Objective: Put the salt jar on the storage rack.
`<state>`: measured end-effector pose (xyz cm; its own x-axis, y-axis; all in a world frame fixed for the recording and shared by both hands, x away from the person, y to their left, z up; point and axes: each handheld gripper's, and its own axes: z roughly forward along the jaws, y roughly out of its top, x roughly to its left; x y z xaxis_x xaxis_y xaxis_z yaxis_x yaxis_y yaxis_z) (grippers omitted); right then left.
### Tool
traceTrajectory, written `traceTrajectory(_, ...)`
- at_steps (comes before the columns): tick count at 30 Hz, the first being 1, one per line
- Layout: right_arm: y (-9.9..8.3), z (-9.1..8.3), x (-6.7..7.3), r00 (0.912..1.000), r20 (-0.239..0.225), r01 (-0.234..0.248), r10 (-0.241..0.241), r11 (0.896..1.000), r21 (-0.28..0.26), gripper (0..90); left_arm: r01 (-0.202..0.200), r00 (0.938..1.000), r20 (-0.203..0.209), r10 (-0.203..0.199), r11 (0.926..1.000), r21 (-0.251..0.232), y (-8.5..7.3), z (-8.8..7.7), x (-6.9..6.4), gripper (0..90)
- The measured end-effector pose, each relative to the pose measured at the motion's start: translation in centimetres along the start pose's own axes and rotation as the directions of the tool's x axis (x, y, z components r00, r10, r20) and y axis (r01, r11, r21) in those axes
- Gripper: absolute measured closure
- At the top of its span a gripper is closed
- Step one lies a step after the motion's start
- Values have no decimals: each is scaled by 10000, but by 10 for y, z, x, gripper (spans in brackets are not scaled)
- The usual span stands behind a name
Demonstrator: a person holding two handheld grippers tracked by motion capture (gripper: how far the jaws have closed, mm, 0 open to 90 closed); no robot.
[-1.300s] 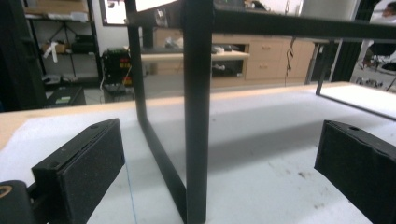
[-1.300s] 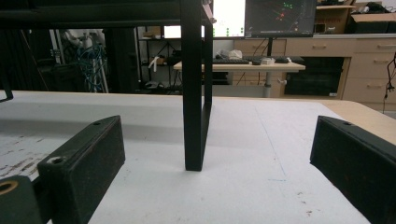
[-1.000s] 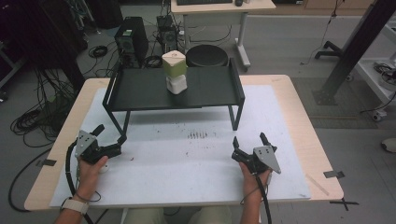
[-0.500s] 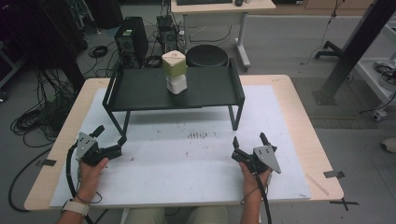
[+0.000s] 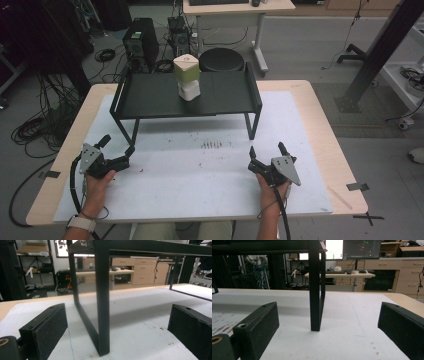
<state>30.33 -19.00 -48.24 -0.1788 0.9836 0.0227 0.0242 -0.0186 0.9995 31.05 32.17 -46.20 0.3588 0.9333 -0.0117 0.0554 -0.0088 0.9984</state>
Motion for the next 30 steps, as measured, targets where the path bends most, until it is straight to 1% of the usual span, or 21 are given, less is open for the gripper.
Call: traceTrajectory(30,0,0,0,10000,63,30,-30,10000,4,35,20,10000,-28,-20,10000,-32,0,0,0,31)
